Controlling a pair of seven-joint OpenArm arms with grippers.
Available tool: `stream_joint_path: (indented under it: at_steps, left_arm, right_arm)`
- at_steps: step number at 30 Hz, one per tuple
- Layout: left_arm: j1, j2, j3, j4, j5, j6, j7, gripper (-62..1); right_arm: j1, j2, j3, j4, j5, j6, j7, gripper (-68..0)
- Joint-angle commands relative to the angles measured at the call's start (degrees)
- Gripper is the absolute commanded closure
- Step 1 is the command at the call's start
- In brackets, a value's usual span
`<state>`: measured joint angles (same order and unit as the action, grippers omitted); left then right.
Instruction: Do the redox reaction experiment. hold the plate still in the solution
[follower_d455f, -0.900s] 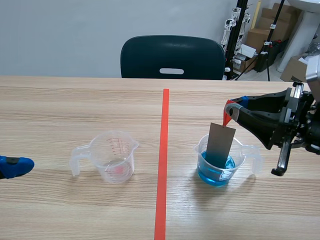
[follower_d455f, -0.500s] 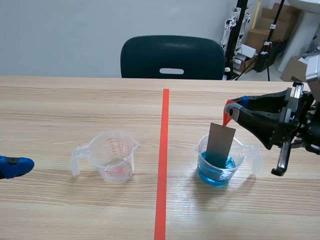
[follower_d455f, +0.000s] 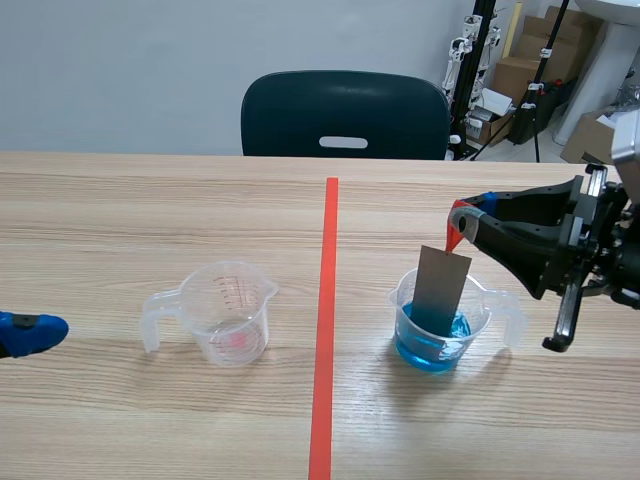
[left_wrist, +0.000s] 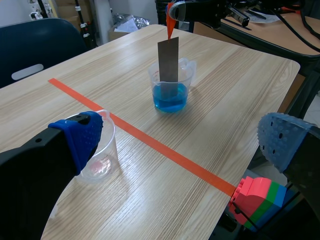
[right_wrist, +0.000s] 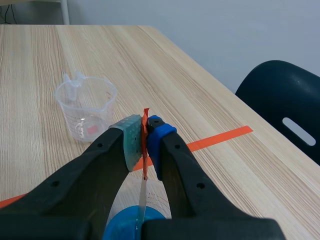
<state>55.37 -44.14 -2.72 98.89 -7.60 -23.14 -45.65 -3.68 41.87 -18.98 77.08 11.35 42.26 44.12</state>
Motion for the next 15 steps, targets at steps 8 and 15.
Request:
stream_joint_path:
  at_steps: [8, 15]
  left_arm:
    - [-0.66, 0.17, 0.02, 0.98, -0.76, -0.13, -1.07, -62.3]
    - [-3.19, 0.31, 0.04, 0.98, -0.76, -0.15, -0.85, -62.3]
  right_arm:
    - [0.79, 0.2, 0.15, -0.07, 1.05, 0.46, 1.29, -0.2]
    - [0.79, 0.2, 0.15, -0.07, 1.05, 0.46, 1.31, -0.2]
